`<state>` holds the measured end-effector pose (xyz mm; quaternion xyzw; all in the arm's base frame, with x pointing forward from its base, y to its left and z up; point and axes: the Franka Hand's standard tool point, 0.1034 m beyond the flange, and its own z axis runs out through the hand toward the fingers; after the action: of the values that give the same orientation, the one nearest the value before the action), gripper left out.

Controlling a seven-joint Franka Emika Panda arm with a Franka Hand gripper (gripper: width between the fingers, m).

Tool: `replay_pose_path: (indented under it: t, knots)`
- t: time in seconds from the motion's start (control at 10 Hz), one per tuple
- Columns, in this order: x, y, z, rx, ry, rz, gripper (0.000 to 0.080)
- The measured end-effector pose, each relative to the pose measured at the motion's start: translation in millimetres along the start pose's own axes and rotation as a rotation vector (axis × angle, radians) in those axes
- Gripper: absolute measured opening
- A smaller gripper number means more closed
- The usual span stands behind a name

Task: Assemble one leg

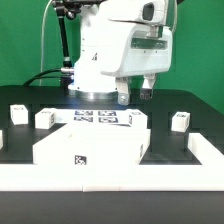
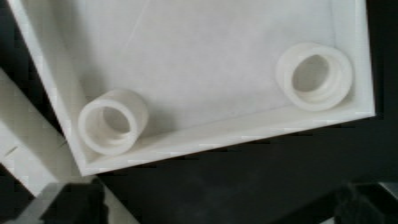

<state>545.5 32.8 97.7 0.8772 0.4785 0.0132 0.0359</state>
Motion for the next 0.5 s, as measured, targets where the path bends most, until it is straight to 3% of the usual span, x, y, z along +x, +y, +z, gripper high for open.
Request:
replay_pose_path:
  t: [0.2, 0.5]
  knots:
    - [-8.6, -10.0, 10.5, 0.006, 0.003, -0.135, 0.0650]
    - [-30.1, -27.7, 25.2, 0.050, -0.022, -0.171, 0.0650]
